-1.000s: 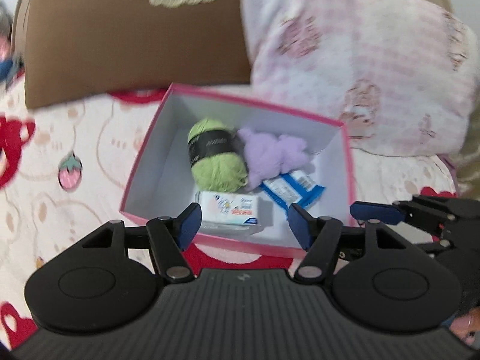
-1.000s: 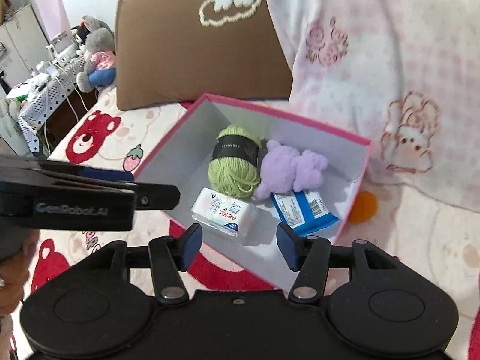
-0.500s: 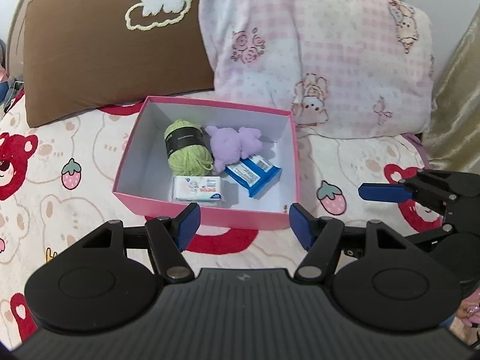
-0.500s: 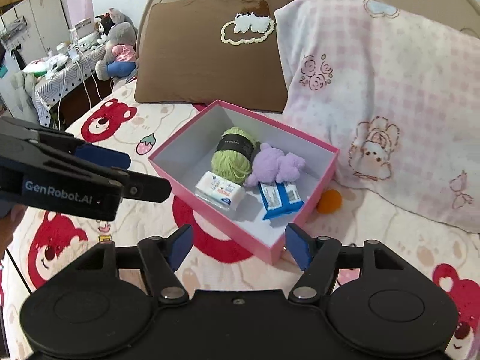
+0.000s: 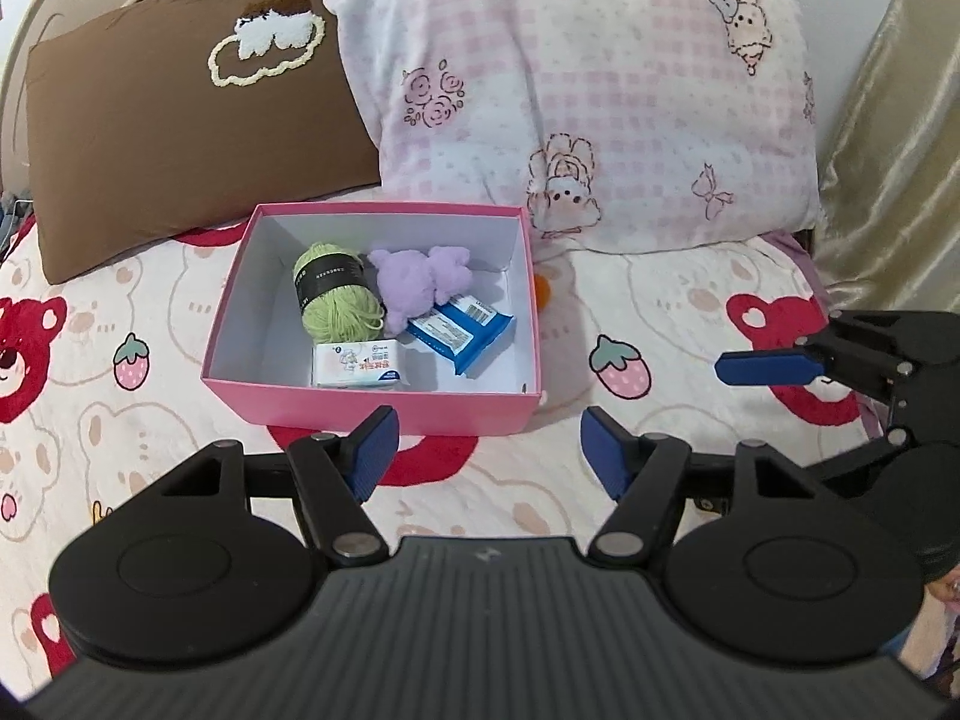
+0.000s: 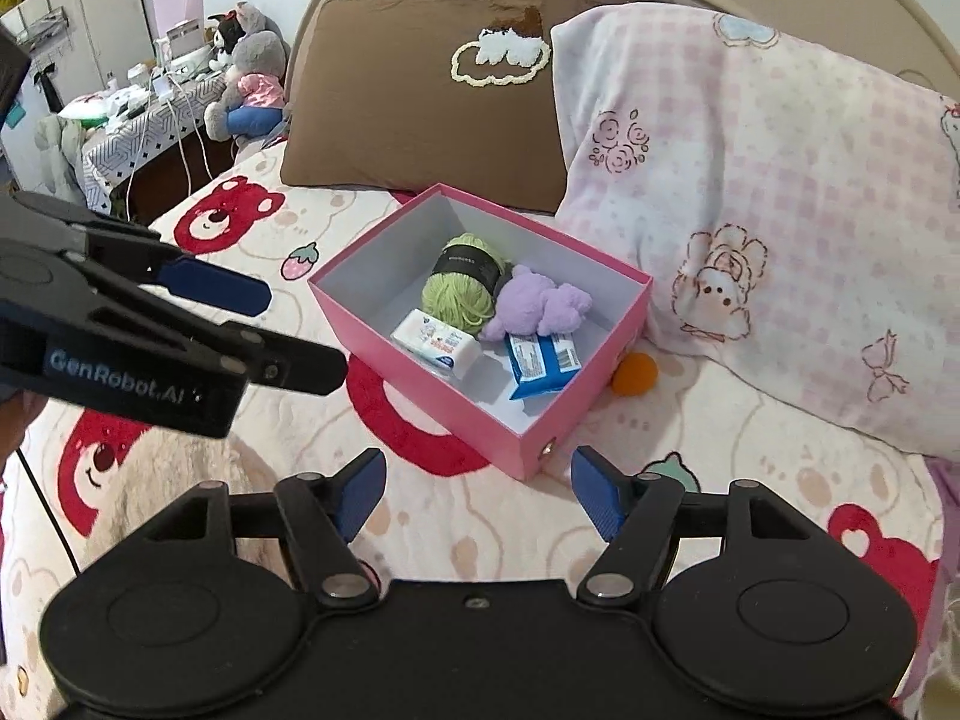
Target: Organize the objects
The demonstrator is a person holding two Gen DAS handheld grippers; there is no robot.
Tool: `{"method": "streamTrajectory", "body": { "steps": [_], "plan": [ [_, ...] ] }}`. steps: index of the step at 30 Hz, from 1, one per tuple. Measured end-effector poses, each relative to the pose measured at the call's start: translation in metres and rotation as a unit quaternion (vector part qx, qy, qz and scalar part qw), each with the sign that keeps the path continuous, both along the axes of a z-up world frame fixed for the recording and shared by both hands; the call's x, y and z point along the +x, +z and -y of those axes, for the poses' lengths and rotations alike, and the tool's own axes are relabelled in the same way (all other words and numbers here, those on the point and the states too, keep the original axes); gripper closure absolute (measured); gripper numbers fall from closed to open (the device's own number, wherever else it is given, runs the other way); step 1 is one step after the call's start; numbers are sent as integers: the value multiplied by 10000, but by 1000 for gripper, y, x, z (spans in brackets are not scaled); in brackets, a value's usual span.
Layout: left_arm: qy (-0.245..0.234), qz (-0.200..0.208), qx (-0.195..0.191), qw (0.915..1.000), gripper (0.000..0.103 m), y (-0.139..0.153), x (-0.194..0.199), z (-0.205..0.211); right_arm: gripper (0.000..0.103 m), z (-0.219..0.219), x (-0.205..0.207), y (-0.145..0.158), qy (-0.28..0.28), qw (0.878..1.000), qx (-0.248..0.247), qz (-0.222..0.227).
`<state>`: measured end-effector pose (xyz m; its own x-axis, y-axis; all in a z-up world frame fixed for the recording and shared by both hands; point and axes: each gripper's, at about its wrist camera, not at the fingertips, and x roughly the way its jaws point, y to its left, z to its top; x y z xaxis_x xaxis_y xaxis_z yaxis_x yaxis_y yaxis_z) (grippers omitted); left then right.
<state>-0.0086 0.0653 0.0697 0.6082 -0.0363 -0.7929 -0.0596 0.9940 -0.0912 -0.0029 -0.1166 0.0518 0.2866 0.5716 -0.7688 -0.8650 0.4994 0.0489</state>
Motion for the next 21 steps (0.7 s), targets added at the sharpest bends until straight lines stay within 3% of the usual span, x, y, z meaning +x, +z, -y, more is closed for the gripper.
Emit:
{"method": "streamTrajectory", "body": {
  "steps": [4,15,21],
  "plan": [
    [-124,18,91,9999,35,1,-5,14,30,12,-6,4,7,9994,49,334],
    [-369,-20,-26,9993,33,-1,0,51,30,42,4,-3,86,9990,11,443],
    [-423,-69,-149,9990,32,-11,18,73,30,60,29,-14,370,9982,347,312]
  ]
}}
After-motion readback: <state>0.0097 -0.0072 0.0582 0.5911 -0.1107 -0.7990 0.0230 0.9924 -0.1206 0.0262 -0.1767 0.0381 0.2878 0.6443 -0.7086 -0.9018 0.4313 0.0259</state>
